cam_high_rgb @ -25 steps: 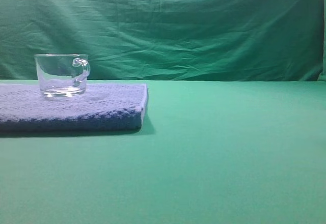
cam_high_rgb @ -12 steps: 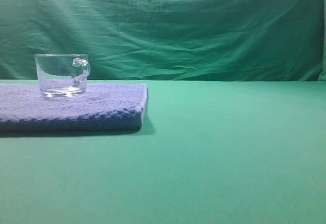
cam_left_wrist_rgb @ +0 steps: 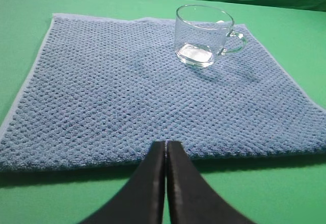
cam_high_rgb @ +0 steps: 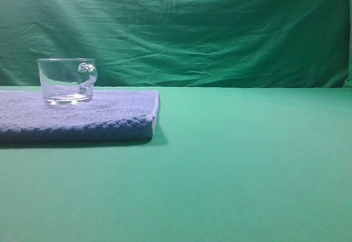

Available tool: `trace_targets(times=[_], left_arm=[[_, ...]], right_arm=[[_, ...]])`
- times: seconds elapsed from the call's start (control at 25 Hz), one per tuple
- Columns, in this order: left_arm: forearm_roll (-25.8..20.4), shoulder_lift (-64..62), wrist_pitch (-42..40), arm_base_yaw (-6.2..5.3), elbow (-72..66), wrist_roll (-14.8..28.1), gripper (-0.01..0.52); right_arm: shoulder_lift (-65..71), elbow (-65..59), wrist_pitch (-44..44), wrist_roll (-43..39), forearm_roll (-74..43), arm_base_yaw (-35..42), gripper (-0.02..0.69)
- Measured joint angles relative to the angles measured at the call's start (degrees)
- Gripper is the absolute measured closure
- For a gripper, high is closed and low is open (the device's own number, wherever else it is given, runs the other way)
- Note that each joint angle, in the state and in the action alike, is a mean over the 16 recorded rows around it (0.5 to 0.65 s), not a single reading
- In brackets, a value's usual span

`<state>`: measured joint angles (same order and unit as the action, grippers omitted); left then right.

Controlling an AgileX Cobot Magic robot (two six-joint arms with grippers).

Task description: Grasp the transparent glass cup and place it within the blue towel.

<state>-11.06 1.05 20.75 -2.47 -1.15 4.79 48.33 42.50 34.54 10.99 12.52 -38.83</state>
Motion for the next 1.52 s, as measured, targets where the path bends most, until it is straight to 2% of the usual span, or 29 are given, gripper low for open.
trace_targets(times=[0.28, 0.64, 0.84, 1.2, 1.52], left_arm=[[0.00, 0.00, 0.00, 0.00, 0.00, 0.00, 0.514], [0.00, 0.00, 0.00, 0.00, 0.00, 0.00, 0.514], [0.00, 0.00, 0.00, 0.00, 0.00, 0.00, 0.514], [0.00, 0.00, 0.00, 0.00, 0.00, 0.00, 0.514], [0.00, 0.00, 0.00, 0.00, 0.00, 0.00, 0.514]], right_arm=[[-9.79, -2.74, 3.31, -1.02, -0.14, 0.00, 0.665], [-13.96, -2.92, -0.10, -2.48, -3.10, 4.17, 0.665], [-17.40, -3.13, -0.20, -2.73, -4.62, 12.20, 0.665], [-31.89, -8.04, 2.94, -2.17, -5.64, 32.67, 0.665], [-44.71, -20.61, -3.69, -0.56, -6.12, 43.22, 0.665]])
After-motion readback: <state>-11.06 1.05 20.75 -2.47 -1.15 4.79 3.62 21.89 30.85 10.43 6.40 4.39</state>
